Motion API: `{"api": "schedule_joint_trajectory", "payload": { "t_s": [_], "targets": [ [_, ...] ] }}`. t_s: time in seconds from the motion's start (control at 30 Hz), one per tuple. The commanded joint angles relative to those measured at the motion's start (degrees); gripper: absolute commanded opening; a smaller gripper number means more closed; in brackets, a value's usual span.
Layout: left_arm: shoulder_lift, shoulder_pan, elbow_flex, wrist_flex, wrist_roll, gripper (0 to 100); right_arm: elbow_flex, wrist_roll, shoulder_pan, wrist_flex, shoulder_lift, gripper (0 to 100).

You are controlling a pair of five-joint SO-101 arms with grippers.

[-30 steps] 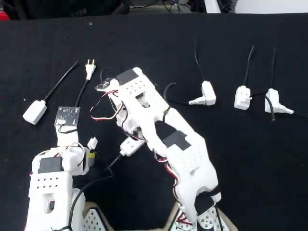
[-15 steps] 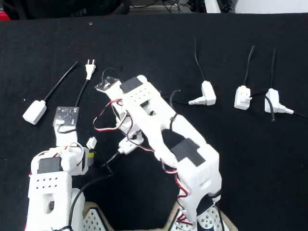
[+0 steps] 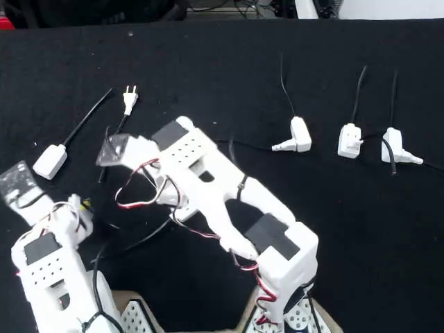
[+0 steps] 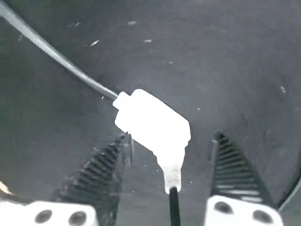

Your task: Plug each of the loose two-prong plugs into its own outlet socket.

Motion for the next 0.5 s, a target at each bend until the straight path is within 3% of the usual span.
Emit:
{"api": "schedule_joint_trajectory", "payload": {
  "t_s": [0.0, 0.23, 0.47],
  "targets": [
    [-0.9, -1.5, -1.5, -0.6, 1.7, 31, 2.4, 5.8, -0.4, -1.4, -3.6, 31.8],
    [-0.9, -1.3, -1.5, -0.7, 1.6, 31, 11.2, 18.6, -0.3, -3.9, -3.6, 32.2],
    [-0.9, -1.2, -1.5, -0.7, 1.5, 31, 16.0, 23.6, 3.1, -15.0, -3.0, 32.2]
  ]
}}
